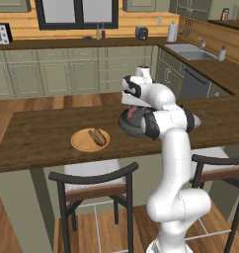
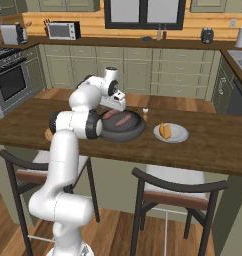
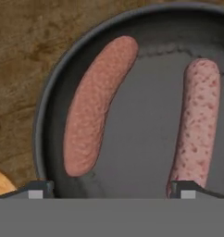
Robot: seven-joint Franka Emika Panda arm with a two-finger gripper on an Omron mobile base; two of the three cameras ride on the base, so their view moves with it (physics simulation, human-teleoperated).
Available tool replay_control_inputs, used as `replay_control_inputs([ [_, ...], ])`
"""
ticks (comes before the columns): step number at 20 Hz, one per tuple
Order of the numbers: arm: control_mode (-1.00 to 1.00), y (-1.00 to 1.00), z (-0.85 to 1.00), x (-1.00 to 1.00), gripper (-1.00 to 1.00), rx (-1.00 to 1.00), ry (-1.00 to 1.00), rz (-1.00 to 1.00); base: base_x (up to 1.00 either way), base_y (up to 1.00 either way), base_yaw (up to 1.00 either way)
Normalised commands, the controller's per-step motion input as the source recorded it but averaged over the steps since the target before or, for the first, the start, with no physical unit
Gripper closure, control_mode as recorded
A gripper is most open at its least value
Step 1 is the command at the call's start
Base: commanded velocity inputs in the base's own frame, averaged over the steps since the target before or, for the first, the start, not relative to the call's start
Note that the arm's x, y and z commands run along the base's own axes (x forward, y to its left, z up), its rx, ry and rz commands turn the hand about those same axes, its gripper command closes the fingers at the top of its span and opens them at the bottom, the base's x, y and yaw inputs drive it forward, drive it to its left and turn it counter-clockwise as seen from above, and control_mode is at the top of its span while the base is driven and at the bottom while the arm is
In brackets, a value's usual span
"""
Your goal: Place one bun and one sausage from the bowl on each plate.
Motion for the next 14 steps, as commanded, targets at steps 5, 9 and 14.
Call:
replay_control_inputs([
  [5,-1.00,-0.43,-0.16,0.24,-1.00,0.00,0.00,0.00,0.00,0.00,0.00],
  [9,-1.00,-0.40,-0.28,-0.21,-1.00,0.00,0.00,0.00,0.00,0.00,0.00],
  [14,-1.00,-0.16,-0.39,-0.30,-1.00,0.00,0.01,0.00,0.00,0.00,0.00],
])
